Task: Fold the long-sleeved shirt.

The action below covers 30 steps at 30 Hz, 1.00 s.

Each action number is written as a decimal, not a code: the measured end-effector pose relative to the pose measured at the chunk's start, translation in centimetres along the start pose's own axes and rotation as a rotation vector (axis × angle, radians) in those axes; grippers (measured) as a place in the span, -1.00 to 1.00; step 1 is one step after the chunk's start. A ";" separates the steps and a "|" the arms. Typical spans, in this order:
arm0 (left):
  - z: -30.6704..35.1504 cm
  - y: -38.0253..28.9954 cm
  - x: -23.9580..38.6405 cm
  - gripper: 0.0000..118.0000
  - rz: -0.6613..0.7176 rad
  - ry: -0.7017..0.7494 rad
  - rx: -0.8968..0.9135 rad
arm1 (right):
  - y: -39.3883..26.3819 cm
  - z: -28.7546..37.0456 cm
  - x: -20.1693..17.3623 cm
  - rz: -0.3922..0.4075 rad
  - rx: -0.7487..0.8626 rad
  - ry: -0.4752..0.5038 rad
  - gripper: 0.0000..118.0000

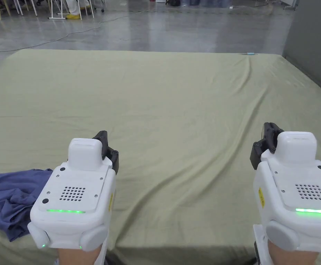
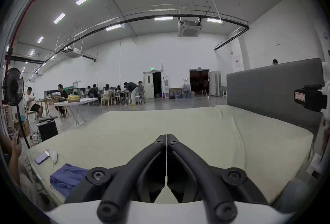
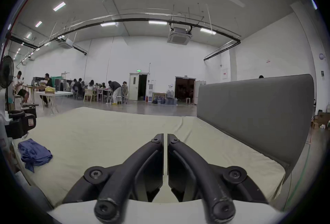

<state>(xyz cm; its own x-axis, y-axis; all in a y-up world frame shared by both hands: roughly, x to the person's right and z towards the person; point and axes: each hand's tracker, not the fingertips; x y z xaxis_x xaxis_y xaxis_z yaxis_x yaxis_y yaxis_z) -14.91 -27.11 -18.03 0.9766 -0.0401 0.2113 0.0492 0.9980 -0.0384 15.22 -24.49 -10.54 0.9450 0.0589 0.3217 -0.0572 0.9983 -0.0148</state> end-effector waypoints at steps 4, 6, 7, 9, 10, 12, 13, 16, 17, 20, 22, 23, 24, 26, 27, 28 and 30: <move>0.1 -0.2 -0.3 -1.00 0.009 0.014 -0.006 | -0.1 -0.1 -0.2 0.017 -0.011 0.018 -0.98; 0.2 -0.1 -0.4 -1.00 0.023 0.013 -0.001 | -0.2 -0.1 -0.1 0.014 -0.013 0.023 -0.80; 0.3 -0.2 -0.6 -0.58 0.018 0.023 0.008 | -0.2 -0.2 0.0 0.004 -0.020 0.033 -0.19; 0.2 0.0 -0.6 0.65 0.006 0.023 0.009 | -0.2 -0.5 0.1 -0.021 -0.039 0.057 0.82; 0.0 0.1 -0.6 0.97 0.002 0.029 -0.003 | -0.4 -0.7 0.0 -0.016 -0.050 0.026 1.00; 0.3 -0.6 -0.7 0.99 -0.006 0.031 -0.005 | -0.7 -0.4 -0.1 -0.004 -0.034 -0.007 1.00; 0.4 -0.5 -0.6 0.99 -0.021 0.058 0.073 | -0.8 -0.3 0.0 -0.006 -0.022 -0.003 1.00; 0.9 -0.2 -1.4 0.99 0.006 0.045 0.022 | -0.8 -0.4 0.2 -0.012 -0.032 -0.012 1.00; 0.9 -0.2 -1.5 0.99 0.009 0.048 0.007 | -0.9 -0.4 0.4 -0.015 -0.034 -0.010 1.00; 0.9 0.0 -1.3 0.99 0.014 0.046 -0.003 | -0.8 -0.4 0.4 -0.013 -0.036 -0.002 1.00; 1.1 0.1 -1.4 0.99 0.015 0.048 0.001 | -0.6 -0.5 0.4 -0.002 -0.034 -0.003 1.00; 1.3 0.3 -1.3 0.99 0.014 0.051 0.004 | -0.5 -0.6 0.4 0.000 -0.032 0.001 1.00; 1.4 0.4 -1.4 0.99 0.023 0.050 0.009 | -0.4 -0.7 0.5 0.002 -0.032 0.005 1.00; 1.4 0.7 -1.5 0.99 0.018 0.050 0.009 | -0.2 -0.8 0.3 0.000 -0.035 0.005 1.00; 1.4 0.8 -1.6 0.99 0.017 0.049 0.008 | -0.2 -0.7 0.3 -0.005 -0.035 0.005 1.00; 1.5 0.8 -1.6 0.99 0.014 0.048 0.010 | -0.3 -0.6 0.3 -0.009 -0.033 0.008 1.00; 1.5 1.0 -1.6 0.99 0.007 0.047 0.011 | -0.3 -0.5 0.2 -0.015 -0.031 0.010 1.00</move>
<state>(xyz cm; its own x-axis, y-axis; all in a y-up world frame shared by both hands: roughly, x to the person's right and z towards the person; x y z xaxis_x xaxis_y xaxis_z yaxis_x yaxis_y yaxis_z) -16.76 -25.95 -16.99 0.9856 -0.0348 0.1653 0.0401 0.9988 -0.0289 15.64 -24.77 -10.97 0.9489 0.0437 0.3125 -0.0330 0.9987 -0.0396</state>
